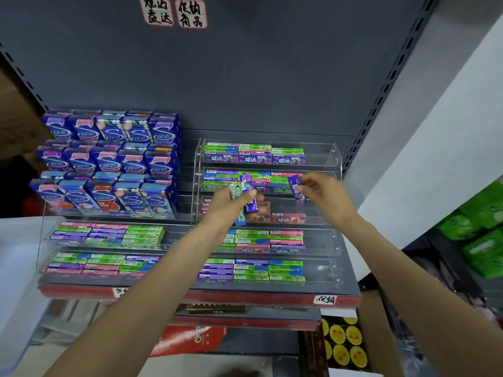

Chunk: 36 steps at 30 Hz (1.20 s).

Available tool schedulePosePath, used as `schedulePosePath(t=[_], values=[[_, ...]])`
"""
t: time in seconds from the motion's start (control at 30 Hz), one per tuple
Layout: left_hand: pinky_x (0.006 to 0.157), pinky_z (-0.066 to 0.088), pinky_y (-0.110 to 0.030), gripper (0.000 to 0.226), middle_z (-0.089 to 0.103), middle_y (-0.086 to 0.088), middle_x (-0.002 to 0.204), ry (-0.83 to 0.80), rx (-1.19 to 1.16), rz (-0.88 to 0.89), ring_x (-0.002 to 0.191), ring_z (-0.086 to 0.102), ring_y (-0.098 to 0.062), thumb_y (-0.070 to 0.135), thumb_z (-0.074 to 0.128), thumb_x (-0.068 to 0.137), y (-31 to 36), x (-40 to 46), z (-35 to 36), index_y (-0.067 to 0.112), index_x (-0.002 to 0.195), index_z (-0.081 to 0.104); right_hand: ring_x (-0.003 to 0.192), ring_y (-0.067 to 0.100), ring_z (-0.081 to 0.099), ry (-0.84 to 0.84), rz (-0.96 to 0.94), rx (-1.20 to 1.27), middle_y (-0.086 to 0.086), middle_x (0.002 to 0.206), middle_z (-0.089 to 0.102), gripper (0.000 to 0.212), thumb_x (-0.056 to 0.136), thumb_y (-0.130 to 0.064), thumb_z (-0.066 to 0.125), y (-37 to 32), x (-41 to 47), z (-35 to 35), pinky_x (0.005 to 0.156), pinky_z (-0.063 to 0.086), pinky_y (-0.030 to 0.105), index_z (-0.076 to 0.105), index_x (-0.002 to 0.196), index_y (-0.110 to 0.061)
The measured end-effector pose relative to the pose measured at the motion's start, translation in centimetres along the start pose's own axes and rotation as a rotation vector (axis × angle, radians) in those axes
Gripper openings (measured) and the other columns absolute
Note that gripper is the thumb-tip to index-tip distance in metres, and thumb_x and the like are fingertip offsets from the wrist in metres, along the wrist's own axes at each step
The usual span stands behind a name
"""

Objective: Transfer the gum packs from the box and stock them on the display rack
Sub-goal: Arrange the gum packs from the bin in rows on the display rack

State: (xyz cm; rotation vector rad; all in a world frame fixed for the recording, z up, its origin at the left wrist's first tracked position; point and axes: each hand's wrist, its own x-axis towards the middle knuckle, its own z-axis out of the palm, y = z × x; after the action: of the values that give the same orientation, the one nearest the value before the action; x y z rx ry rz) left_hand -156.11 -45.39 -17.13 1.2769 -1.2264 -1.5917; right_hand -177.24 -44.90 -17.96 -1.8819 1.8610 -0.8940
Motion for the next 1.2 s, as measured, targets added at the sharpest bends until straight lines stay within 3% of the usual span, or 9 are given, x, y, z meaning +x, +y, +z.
schedulePosePath(t=[0.13, 0.23, 0.37, 0.5, 0.57, 0.7, 0.83, 1.1, 1.2], values=[[0.074, 0.056, -0.028, 0.01, 0.071, -0.007, 0.101, 0.013, -0.056, -0.048, 0.081, 0.07, -0.024, 0.008, 0.05, 0.096, -0.2, 0.3, -0.3, 0.013, 0.098, 0.059, 0.093, 0.027, 0.063, -0.22, -0.128, -0.572, 0.008, 0.106, 0.065, 0.023, 0.096, -0.027, 0.051, 0.2, 0.5, 1.3, 0.078, 0.053, 0.036, 0.06, 0.114, -0.016], [0.084, 0.056, -0.035, 0.01, 0.071, -0.008, 0.103, -0.002, -0.032, -0.058, 0.087, 0.071, -0.024, 0.009, 0.052, 0.095, -0.2, 0.4, -0.6, 0.013, 0.099, 0.061, 0.101, 0.025, 0.062, -0.292, -0.166, -0.699, 0.004, 0.114, 0.063, 0.028, 0.097, -0.031, 0.049, 0.5, 0.6, 2.4, 0.081, 0.051, 0.036, 0.06, 0.121, -0.024], [0.094, 0.05, -0.043, 0.015, 0.071, -0.008, 0.107, 0.007, 0.019, -0.041, 0.1, 0.067, -0.029, 0.014, 0.06, 0.092, -0.7, 0.4, -1.3, 0.011, 0.105, 0.065, 0.103, 0.022, 0.06, -0.393, -0.109, -0.426, 0.004, 0.117, 0.065, 0.029, 0.096, -0.026, 0.051, 1.6, 0.5, 3.3, 0.086, 0.048, 0.033, 0.064, 0.12, -0.018], [0.058, 0.053, -0.018, 0.017, 0.071, -0.006, 0.101, -0.017, 0.002, -0.034, 0.078, 0.072, -0.019, 0.011, 0.058, 0.092, -1.0, 0.3, -1.1, 0.007, 0.108, 0.061, 0.097, 0.019, 0.062, -0.365, -0.049, -0.243, 0.005, 0.109, 0.069, 0.026, 0.095, -0.018, 0.053, 2.0, 0.4, 3.9, 0.082, 0.045, 0.024, 0.065, 0.117, -0.012], [0.051, 0.048, -0.016, 0.016, 0.071, -0.008, 0.093, -0.009, 0.007, -0.027, 0.071, 0.071, -0.015, 0.011, 0.058, 0.092, -1.0, 0.3, -0.9, 0.008, 0.107, 0.061, 0.094, 0.018, 0.061, -0.365, -0.044, -0.201, 0.006, 0.107, 0.069, 0.026, 0.095, -0.018, 0.052, 1.8, 0.3, 4.0, 0.078, 0.042, 0.021, 0.065, 0.116, -0.012], [0.051, 0.045, -0.016, 0.009, 0.07, -0.007, 0.093, -0.013, 0.034, -0.052, 0.063, 0.065, -0.006, 0.015, 0.059, 0.092, -0.9, 0.6, -0.7, 0.016, 0.101, 0.062, 0.096, 0.019, 0.062, -0.347, -0.051, -0.214, 0.006, 0.11, 0.068, 0.026, 0.095, -0.02, 0.053, 2.0, 0.5, 3.9, 0.081, 0.045, 0.025, 0.065, 0.116, -0.013], [0.067, 0.047, -0.017, 0.011, 0.066, 0.002, 0.088, 0.001, 0.116, -0.054, 0.063, 0.057, -0.003, 0.02, 0.059, 0.092, -0.9, 1.0, -0.7, 0.017, 0.102, 0.063, 0.097, 0.019, 0.062, -0.328, -0.035, -0.213, 0.005, 0.111, 0.068, 0.026, 0.095, -0.022, 0.053, 2.3, 0.5, 3.5, 0.081, 0.045, 0.024, 0.065, 0.116, -0.013], [0.048, 0.04, -0.002, 0.01, 0.063, -0.001, 0.106, 0.024, 0.157, -0.015, 0.075, 0.056, -0.003, 0.02, 0.064, 0.089, -0.6, 1.1, 0.0, 0.019, 0.099, 0.065, 0.092, 0.018, 0.061, -0.302, -0.033, -0.21, 0.007, 0.108, 0.068, 0.025, 0.096, -0.022, 0.051, 2.0, 0.4, 3.1, 0.075, 0.038, 0.02, 0.065, 0.114, -0.011], [0.051, 0.043, -0.011, 0.004, 0.061, -0.001, 0.112, 0.007, 0.229, 0.02, 0.073, 0.056, -0.002, 0.021, 0.066, 0.087, -0.5, 1.1, 0.3, 0.024, 0.088, 0.065, 0.087, 0.015, 0.062, -0.159, 0.001, -0.019, 0.005, 0.102, 0.069, 0.027, 0.097, -0.025, 0.048, 0.9, 0.0, 2.5, 0.075, 0.045, 0.023, 0.066, 0.112, -0.01]])
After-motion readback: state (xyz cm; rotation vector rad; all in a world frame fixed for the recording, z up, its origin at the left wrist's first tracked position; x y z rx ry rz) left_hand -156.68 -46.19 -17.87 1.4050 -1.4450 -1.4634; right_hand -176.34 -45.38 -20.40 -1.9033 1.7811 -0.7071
